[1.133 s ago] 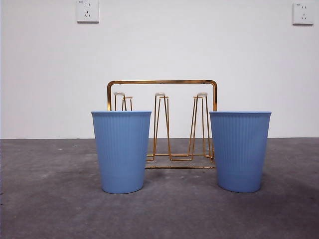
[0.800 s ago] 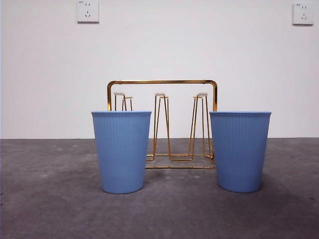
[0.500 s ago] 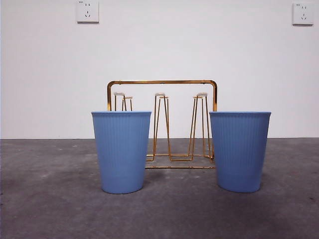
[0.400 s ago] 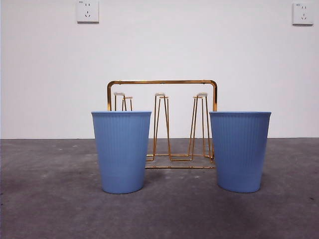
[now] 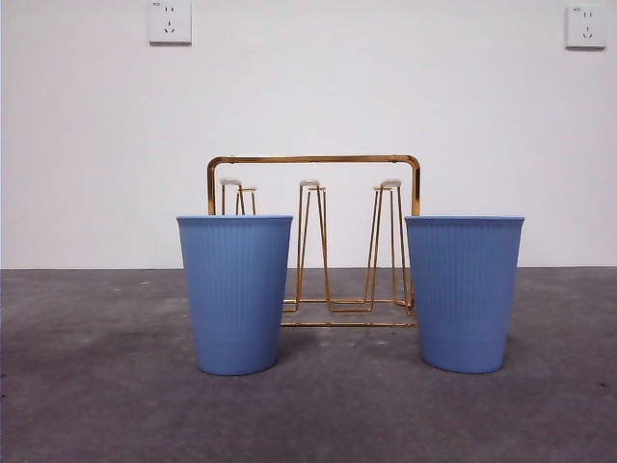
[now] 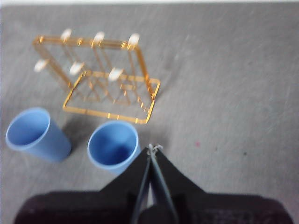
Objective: Pick up cup 1,put cup 1 in the cup rack,pick up cup 2,put cup 2 in the cup rack
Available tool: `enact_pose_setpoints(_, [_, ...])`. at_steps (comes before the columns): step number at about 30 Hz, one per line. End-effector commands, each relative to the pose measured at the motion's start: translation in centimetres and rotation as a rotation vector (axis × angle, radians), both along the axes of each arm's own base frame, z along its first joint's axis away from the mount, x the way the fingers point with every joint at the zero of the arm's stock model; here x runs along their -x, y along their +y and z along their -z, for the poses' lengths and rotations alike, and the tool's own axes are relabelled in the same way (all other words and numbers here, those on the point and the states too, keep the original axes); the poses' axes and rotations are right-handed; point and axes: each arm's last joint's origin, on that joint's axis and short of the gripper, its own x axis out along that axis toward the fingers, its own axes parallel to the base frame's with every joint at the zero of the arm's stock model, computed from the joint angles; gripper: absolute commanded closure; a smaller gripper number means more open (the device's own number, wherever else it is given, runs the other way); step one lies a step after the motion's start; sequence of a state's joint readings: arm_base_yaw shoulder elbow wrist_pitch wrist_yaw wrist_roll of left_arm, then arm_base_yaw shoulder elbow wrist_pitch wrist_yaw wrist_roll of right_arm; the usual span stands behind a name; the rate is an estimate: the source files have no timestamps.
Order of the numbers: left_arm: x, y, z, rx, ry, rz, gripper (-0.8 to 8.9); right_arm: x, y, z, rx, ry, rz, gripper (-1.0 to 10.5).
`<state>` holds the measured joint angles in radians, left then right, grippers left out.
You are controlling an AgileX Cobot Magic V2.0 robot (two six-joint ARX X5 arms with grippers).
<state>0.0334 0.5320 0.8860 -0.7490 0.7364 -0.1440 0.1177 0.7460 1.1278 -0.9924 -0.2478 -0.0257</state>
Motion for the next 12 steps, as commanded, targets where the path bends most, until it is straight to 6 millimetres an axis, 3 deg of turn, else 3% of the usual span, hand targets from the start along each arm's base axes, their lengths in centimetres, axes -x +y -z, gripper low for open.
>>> enact_pose_setpoints(1, [0.23,-0.21,-0.79,-0.042,-0.021,0.046,8.2,-0.34,0.09,-0.04,0.044,0.031,-0.056,9.6])
enact_pose_setpoints(12, [-0.51,-0.68,-1.2,-0.063,0.041,0.112,8.18,-0.98,0.19,0.43,0.063,0.086,-0.075,9.5])
